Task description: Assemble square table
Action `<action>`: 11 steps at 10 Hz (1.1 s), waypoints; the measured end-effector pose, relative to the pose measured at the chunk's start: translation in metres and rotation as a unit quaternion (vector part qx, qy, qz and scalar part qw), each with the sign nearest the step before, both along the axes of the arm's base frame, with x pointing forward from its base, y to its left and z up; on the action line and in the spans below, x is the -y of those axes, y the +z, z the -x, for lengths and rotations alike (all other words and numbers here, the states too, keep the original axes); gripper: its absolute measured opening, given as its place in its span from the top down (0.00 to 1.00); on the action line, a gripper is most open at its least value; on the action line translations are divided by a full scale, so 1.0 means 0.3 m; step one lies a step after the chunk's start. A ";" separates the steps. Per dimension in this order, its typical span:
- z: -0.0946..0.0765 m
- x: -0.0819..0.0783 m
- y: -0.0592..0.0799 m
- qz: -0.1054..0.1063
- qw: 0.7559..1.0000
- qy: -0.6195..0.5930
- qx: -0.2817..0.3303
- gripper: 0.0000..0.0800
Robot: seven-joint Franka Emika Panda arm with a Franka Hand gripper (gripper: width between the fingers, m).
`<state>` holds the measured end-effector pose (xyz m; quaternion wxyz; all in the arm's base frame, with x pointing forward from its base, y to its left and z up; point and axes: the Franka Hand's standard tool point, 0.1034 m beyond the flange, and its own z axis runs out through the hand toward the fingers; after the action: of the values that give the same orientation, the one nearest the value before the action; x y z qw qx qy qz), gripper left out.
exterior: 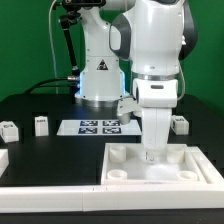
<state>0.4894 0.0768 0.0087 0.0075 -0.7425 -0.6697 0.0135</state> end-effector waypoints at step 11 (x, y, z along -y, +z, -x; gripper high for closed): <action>0.101 -0.258 0.206 0.024 0.929 -0.368 0.014 0.19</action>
Offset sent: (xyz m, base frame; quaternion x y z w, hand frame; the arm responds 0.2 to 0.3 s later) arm -0.0118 0.0038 0.0356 0.0189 -0.0382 0.1287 0.9908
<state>0.4592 0.1543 0.0705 -0.0153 -0.9369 -0.3490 0.0154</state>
